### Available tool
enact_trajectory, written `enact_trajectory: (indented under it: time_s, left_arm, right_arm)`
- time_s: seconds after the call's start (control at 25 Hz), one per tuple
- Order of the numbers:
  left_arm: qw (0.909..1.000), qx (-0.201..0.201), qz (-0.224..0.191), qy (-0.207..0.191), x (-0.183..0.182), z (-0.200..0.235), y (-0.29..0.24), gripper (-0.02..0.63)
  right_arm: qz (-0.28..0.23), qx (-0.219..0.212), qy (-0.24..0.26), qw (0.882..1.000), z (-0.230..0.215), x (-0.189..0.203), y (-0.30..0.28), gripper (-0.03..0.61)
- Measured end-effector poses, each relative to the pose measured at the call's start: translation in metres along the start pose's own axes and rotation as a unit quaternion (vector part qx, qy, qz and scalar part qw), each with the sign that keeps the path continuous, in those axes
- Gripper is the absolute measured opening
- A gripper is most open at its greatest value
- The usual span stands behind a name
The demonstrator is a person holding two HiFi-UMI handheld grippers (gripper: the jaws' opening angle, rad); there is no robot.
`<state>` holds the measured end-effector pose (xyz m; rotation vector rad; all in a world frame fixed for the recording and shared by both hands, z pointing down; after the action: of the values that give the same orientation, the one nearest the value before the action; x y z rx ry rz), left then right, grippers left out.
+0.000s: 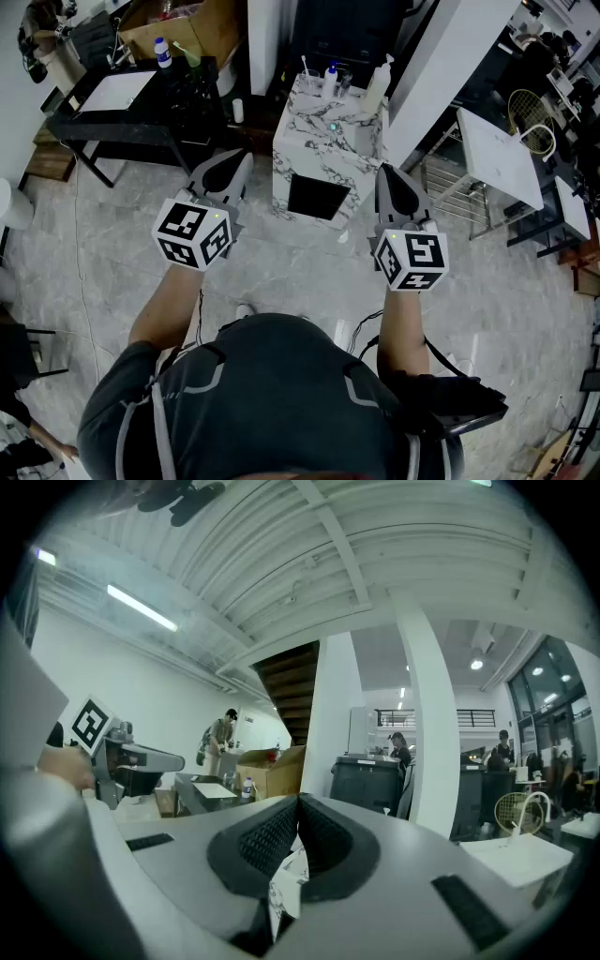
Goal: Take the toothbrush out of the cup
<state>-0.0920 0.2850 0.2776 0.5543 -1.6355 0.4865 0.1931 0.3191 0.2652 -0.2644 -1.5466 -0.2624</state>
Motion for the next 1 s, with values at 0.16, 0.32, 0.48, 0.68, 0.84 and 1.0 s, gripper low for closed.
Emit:
enact_trajectory:
  time_s: [0.16,0.32,0.48,0.68,0.84,1.0]
  left_arm:
    - [1.0000,-0.006,-0.004,-0.002,0.001,0.002,-0.005,0.009]
    - [1.0000,-0.003,0.001,0.003,0.006,0.005,-0.007,0.009]
    - [1.0000,-0.009,0.003,0.001,0.011,0.012,-0.009,0.009]
    - [0.9993,0.000,0.005,0.036,0.021,0.025,-0.011,0.009]
    - [0.9995,0.010,0.004,0.030,0.023,0.037,-0.013,0.009]
    - [0.9997,0.011,0.005,0.023,0.028,0.057,-0.010,0.009]
  right_arm:
    - [-0.003,0.000,0.000,1.000,-0.003,-0.001,-0.005,0.026]
    - [0.001,0.009,0.004,1.000,-0.002,0.000,-0.008,0.026]
    - [-0.002,0.001,-0.005,1.000,0.002,0.001,-0.012,0.028]
    - [-0.003,-0.008,0.006,1.000,0.012,0.001,-0.020,0.028]
    - [-0.007,-0.004,0.007,1.000,0.021,-0.003,-0.027,0.029]
    - [-0.010,-0.001,0.014,1.000,0.038,-0.007,-0.041,0.029]
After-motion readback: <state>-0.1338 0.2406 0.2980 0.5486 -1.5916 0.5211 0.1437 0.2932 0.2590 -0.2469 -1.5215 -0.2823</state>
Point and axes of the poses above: the fingertips, and each gripper's own axes: y backward along the fingers, z to its left, x out of its underside, the point moved 7 cm from there along y, backward along the fingers, and after that the axes turned 8 degrees about -y, right-handed, at the moved point
